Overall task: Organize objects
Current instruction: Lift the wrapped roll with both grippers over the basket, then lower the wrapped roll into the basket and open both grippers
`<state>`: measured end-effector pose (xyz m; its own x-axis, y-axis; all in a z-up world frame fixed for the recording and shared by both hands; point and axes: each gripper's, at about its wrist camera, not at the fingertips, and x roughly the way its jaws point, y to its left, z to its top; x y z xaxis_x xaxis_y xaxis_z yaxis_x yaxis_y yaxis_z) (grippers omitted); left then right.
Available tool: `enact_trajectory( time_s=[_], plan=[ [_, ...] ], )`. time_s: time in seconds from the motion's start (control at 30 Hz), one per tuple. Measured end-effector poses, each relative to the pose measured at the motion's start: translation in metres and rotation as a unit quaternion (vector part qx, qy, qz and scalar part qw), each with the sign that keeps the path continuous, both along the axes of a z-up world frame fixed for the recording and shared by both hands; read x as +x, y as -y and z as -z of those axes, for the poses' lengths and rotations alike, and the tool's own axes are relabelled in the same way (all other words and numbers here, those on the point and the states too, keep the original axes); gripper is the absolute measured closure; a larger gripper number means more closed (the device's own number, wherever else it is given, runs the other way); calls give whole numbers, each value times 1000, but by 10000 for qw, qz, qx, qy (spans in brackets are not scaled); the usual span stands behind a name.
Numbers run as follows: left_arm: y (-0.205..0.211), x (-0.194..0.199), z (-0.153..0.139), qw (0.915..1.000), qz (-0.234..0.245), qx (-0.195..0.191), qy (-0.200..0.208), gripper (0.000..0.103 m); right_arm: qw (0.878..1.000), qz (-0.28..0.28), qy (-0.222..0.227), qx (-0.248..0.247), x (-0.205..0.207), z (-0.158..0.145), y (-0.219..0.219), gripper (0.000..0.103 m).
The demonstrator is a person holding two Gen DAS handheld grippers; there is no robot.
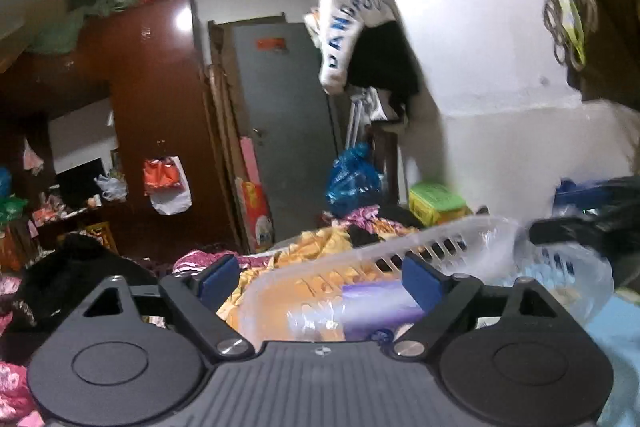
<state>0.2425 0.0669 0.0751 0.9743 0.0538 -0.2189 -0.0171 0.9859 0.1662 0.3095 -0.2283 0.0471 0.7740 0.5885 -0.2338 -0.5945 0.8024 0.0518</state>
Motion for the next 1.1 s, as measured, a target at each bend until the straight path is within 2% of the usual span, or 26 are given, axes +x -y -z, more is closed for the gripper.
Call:
enact_trajectory(
  time_s=[0.1,0.17,0.33,0.83,1.0,1.1],
  plan=[
    [-6,-6,-5,9996,198,-187,-41,12,10000,6,10,-72,-2,-4,-1,4],
    [-2,-9,-5,9996,260,-108,-63,12,10000,-33,-26,-51,-3,-6,-3,0],
    [9,-11,-4,9992,384,40,-71,12,9999,-126,-85,-45,1,-9,-7,0],
    [13,-13,-3,9991,408,-90,-78,12,9998,-137,-131,-29,5,-11,-6,0],
    [14,-38,-6,9979,503,-397,23,12,9999,-31,-124,30,-8,-13,-3,0],
    [19,-67,-8,9971,529,-534,69,10,9986,189,-470,-164,-25,-16,-3,0]
  ],
)
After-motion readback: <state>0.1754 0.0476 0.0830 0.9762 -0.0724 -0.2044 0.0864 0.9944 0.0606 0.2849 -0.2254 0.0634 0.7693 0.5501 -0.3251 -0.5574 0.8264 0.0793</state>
